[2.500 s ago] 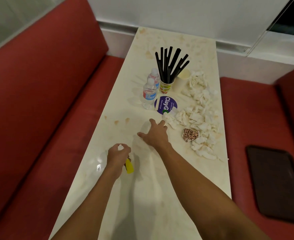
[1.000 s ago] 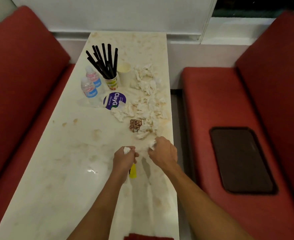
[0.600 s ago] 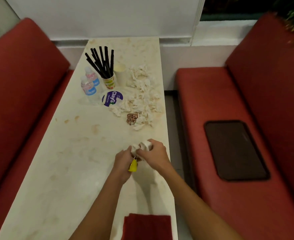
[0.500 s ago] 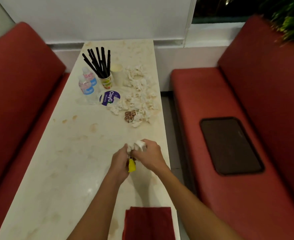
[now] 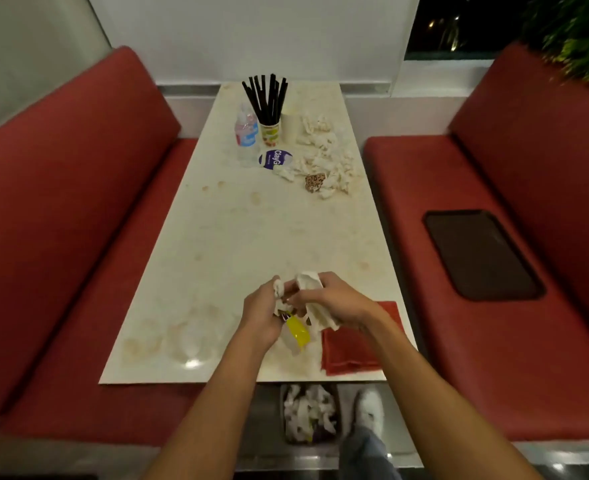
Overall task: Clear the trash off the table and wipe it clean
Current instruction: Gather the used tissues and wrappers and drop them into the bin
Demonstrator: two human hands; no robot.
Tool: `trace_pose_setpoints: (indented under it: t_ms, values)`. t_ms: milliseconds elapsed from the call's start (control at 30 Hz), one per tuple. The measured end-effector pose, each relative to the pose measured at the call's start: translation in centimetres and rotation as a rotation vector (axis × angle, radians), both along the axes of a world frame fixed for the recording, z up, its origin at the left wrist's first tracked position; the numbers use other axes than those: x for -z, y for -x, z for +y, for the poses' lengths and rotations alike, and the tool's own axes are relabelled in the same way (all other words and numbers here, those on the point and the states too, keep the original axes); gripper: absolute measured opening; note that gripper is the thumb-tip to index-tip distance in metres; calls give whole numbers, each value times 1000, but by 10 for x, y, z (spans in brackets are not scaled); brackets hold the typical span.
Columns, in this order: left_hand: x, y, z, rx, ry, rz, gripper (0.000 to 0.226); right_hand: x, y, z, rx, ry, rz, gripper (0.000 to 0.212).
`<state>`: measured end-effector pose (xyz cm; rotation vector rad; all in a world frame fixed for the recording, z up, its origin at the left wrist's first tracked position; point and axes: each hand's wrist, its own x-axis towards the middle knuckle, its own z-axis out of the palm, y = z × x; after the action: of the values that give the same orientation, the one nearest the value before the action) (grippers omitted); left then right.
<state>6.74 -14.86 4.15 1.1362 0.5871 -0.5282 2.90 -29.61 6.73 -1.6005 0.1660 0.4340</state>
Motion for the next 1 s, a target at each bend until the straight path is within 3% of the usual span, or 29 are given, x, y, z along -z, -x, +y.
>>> trace_pose_setpoints:
  t_ms: [233, 567, 733, 1000]
  values:
    - [17, 57, 38, -8, -111, -31, 11, -1, 67, 33, 2, 27, 1, 28]
    - [57, 136, 63, 58, -292, -174, 13, 37, 129, 55, 188, 117, -106, 13]
    - [93, 178, 58, -4, -390, -91, 21, 65, 173, 54, 136, 253, -162, 34]
    - [192, 209, 34, -97, -475, 95, 20, 173, 219, 16, 78, 202, 57, 26]
